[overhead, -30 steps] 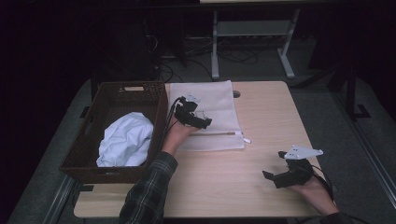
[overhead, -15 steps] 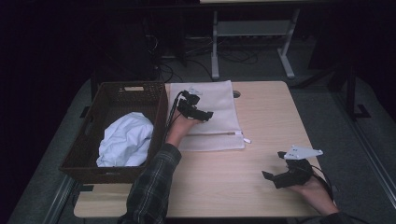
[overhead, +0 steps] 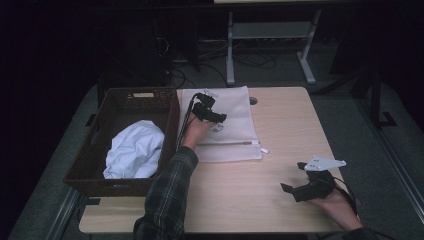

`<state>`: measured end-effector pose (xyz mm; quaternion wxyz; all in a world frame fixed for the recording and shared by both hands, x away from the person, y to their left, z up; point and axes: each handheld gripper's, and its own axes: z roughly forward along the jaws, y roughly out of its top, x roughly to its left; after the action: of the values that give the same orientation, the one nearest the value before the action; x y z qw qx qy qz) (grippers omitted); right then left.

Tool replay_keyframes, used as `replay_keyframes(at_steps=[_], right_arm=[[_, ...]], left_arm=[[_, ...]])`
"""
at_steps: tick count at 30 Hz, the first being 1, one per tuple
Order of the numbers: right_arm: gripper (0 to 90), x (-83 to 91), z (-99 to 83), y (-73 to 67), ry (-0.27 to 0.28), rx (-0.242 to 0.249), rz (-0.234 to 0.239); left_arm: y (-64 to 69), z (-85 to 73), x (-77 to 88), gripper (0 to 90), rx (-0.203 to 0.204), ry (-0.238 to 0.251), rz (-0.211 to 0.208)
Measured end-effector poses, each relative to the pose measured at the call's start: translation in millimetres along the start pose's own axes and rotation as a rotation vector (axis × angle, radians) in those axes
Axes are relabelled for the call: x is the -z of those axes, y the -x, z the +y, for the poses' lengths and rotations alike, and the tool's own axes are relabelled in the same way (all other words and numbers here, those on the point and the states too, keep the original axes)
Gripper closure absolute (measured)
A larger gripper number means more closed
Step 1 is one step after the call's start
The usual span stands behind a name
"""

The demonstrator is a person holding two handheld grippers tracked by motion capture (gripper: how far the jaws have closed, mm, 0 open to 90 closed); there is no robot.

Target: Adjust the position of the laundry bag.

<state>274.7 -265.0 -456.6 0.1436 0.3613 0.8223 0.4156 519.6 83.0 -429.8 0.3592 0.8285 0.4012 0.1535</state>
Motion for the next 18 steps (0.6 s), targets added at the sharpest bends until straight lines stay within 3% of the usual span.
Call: replay_keyframes(at_steps=[5, 11, 18], right_arm=[[0.0, -0.4, -0.3, 0.4, 0.000, 0.002, 0.002], [0.0, -0.6, -0.6, 0.7, 0.001, 0.001, 0.005], [0.0, -1.1, -0.9, 0.8, -0.002, -0.002, 0.010]], left_arm=[[-2.8, -3.8, -7.2, 35.1, 0.006, -0.015, 0.014], [-7.0, -6.7, -12.2, 63.8, 0.006, -0.028, 0.050], [-10.2, -9.7, -17.3, 83.4, 0.024, -0.047, 0.067]])
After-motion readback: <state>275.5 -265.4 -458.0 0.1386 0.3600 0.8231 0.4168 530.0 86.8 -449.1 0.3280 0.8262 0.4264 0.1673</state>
